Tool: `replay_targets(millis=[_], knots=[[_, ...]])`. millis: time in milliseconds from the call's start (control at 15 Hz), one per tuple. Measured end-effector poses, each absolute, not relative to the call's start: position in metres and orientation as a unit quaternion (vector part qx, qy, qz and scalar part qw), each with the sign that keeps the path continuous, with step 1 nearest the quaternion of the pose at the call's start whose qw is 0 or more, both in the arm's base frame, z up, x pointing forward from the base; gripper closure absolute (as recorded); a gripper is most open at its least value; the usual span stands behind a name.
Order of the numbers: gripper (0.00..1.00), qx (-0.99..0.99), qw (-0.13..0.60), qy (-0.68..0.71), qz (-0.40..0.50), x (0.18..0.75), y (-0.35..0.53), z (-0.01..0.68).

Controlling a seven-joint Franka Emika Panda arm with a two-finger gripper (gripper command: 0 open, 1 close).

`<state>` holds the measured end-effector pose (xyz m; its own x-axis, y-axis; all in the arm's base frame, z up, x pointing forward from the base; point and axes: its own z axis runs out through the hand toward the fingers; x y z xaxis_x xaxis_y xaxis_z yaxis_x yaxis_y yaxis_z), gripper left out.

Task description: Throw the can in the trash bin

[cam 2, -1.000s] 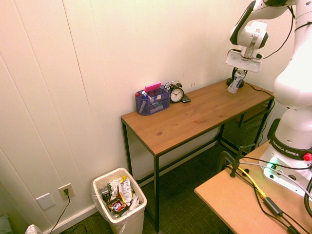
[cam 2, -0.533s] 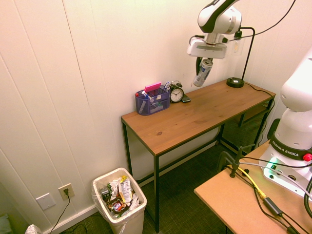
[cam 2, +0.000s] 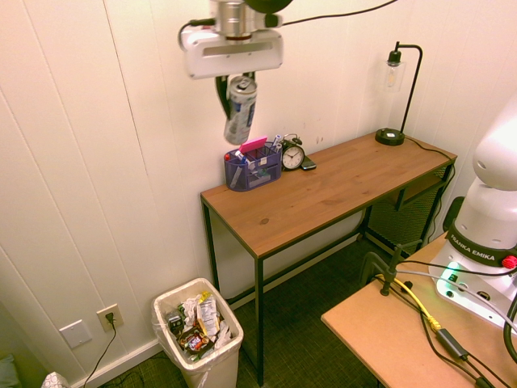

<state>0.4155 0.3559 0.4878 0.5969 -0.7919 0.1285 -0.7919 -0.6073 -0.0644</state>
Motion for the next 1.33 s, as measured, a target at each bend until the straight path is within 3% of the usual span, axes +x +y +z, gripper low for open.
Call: replay_targets(millis=[600,667,867,1333], knots=[[1.0,-0.906,-0.062,0.417,0.024,0.509,0.459,0.292],[0.0,-0.905,-0.072,0.418,0.026,0.516,0.466,0.263],[0.0,-0.897,-0.085,0.432,0.032,0.548,0.471,0.212],[0.0,-0.892,-0.08,0.442,0.037,0.601,0.477,0.229]])
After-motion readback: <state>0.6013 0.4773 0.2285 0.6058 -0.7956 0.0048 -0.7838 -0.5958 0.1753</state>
